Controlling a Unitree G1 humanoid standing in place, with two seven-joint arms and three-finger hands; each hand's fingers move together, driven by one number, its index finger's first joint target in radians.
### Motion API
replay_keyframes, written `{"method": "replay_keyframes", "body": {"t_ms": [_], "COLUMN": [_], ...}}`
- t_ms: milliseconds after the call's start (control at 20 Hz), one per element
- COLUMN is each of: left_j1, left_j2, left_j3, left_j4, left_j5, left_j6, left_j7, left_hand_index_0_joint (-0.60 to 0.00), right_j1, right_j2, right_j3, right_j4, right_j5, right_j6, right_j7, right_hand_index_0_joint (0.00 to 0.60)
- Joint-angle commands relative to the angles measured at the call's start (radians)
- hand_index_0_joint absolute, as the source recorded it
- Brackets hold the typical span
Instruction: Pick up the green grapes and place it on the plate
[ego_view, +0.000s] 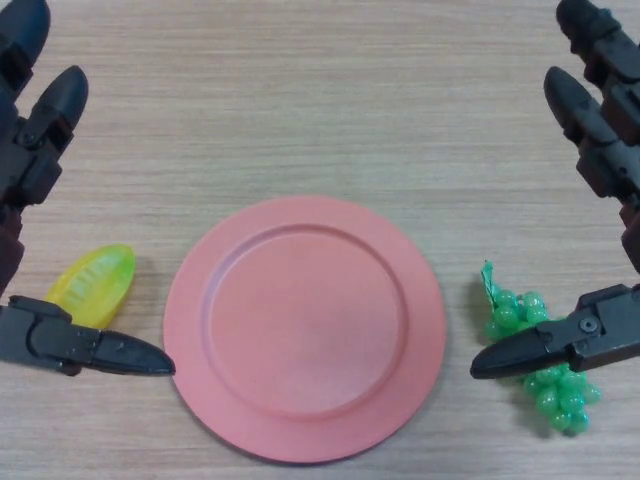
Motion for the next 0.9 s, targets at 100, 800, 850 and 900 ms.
{"method": "replay_keyframes", "body": {"t_ms": [100,800,850,900], "left_j1": [-0.014,-0.002,0.001,0.007], "left_j2": [0.035,0.012,0.01,0.007], "left_j3": [0.031,0.009,0.009,0.012], "left_j4": [-0.029,-0.049,-0.049,-0.052], "left_j5": [0.039,0.072,0.071,0.069], "left_j6": [-0.171,-0.187,-0.188,-0.185], "left_j7": [0.004,-0.002,-0.002,-0.003], "left_hand_index_0_joint": [0.0,0.0,0.0,0.0], "right_j1": [0.015,0.088,0.081,0.064], "right_j2": [0.106,0.185,0.186,0.19], "right_j3": [-0.049,0.044,0.048,0.054], "right_j4": [0.032,0.79,0.811,0.85], "right_j5": [-0.271,-0.709,-0.711,-0.712], "right_j6": [-0.126,-0.654,-0.658,-0.659], "right_j7": [0.104,-0.02,-0.023,-0.03], "right_hand_index_0_joint": [0.0,0.0,0.0,0.0]}}
